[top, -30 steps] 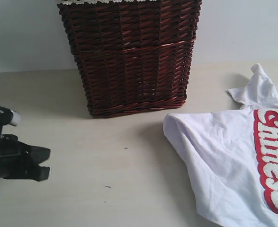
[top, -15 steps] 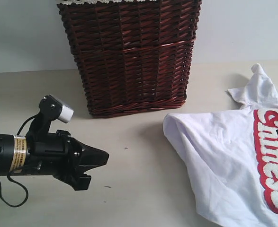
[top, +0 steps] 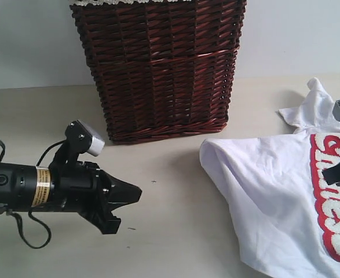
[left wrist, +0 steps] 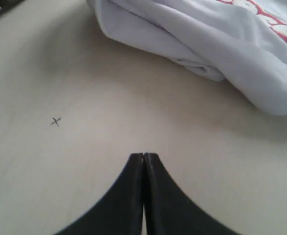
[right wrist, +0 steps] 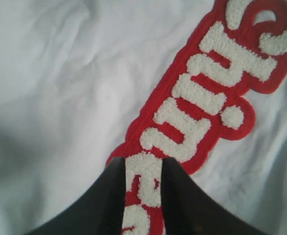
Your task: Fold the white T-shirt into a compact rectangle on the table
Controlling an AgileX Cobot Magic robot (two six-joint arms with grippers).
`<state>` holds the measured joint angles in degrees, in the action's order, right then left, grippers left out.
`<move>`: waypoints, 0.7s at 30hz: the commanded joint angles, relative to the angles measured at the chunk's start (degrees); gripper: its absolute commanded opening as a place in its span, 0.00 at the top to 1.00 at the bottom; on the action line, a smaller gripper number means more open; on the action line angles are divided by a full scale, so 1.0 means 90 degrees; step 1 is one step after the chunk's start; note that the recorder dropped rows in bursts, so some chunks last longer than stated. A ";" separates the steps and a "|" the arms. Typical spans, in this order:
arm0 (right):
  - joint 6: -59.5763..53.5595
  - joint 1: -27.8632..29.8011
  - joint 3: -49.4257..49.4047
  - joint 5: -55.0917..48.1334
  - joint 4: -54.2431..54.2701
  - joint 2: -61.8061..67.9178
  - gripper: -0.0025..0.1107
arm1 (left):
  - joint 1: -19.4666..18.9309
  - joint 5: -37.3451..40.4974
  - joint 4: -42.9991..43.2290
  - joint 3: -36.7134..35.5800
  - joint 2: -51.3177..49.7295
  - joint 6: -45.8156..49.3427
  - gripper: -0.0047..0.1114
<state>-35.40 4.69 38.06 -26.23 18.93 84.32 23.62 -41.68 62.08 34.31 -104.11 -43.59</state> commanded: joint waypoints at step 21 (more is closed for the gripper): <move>0.0485 0.0009 0.0064 0.1304 -0.1154 0.2015 0.98 | 0.0870 -0.0392 -0.0343 0.2073 -0.1663 0.0140 0.96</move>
<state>-37.53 4.69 38.68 -16.71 14.62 100.61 31.20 -44.91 59.80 52.49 -119.02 -42.42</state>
